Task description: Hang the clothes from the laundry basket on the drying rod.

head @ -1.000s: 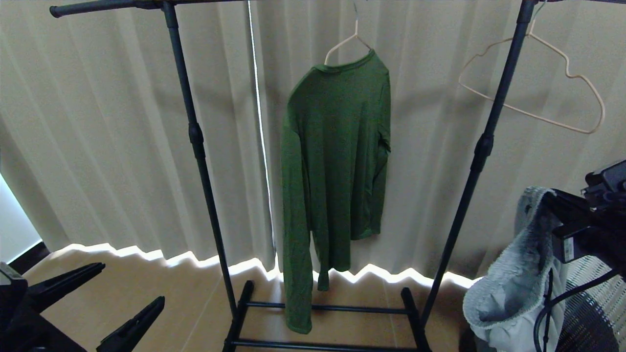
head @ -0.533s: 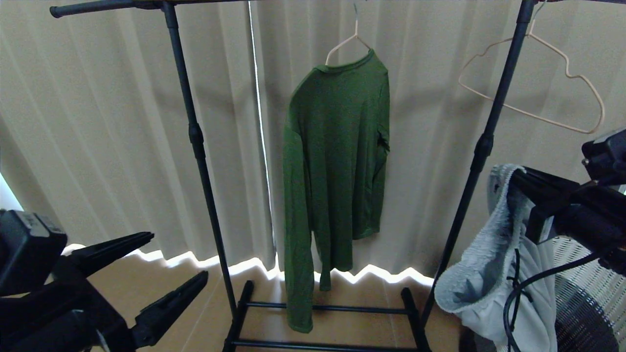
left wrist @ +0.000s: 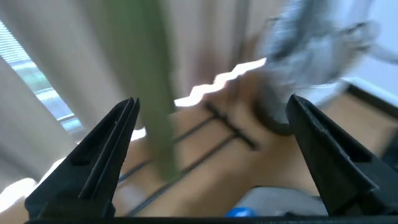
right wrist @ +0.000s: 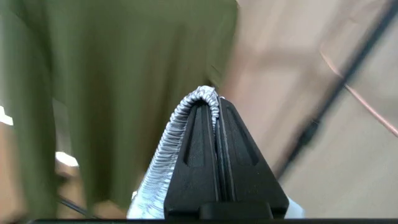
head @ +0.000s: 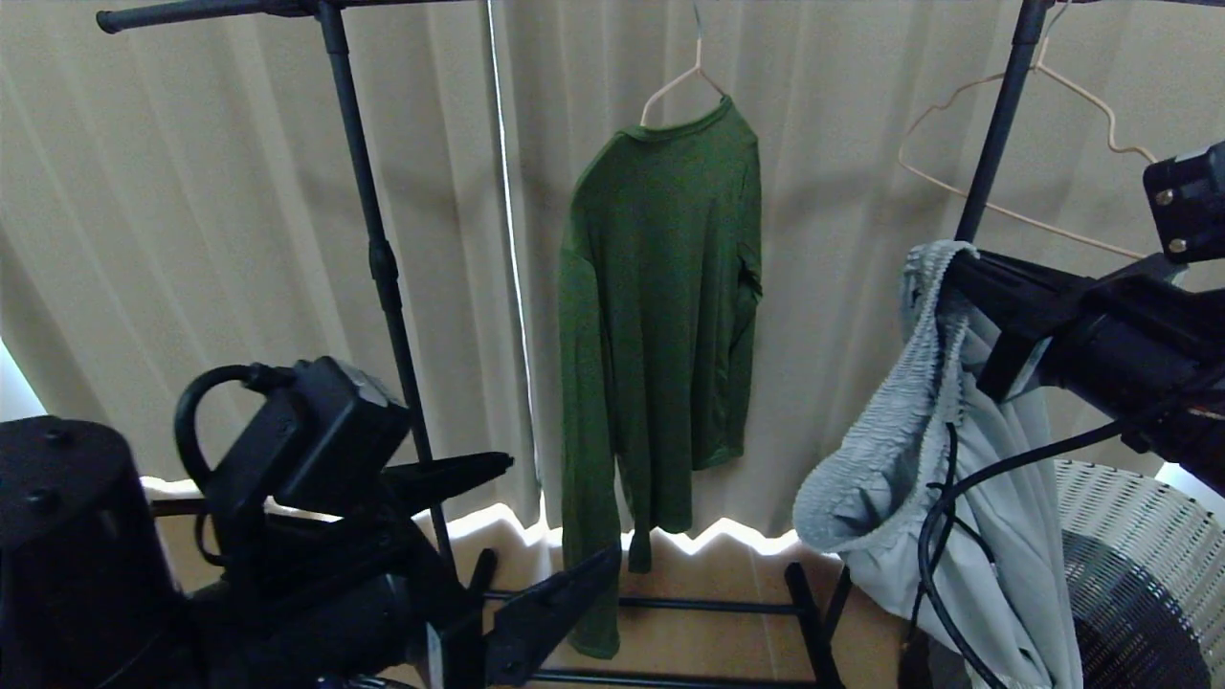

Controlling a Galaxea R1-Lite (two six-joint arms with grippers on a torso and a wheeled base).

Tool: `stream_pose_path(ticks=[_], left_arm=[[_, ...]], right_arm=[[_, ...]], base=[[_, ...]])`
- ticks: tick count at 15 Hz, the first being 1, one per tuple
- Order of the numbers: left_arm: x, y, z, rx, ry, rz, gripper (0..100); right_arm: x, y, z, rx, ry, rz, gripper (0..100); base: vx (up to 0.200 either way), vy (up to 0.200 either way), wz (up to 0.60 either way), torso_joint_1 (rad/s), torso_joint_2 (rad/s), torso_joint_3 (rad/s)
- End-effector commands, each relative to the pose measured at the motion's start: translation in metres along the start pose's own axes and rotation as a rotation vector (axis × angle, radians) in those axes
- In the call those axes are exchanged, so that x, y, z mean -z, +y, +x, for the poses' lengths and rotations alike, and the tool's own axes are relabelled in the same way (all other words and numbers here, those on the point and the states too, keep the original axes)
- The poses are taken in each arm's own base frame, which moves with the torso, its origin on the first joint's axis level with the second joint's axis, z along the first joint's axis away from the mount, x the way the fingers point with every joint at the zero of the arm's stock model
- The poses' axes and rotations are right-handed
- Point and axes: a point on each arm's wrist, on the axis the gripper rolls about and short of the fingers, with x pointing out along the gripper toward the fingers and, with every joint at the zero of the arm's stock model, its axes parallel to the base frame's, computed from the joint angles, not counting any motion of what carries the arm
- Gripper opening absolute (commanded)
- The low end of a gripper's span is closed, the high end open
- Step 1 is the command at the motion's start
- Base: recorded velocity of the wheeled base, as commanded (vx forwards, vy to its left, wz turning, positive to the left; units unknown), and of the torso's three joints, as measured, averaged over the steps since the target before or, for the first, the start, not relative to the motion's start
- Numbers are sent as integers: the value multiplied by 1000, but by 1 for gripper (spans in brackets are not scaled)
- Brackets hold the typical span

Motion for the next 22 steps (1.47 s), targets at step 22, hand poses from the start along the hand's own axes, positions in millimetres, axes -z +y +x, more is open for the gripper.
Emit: stream_pose_path(ticks=[22], left_arm=[[46, -25, 130, 114, 58, -66, 100]], right_arm=[[-39, 30, -34, -352, -188, 109, 0]], base=[[0, 0, 0, 0, 0, 0]])
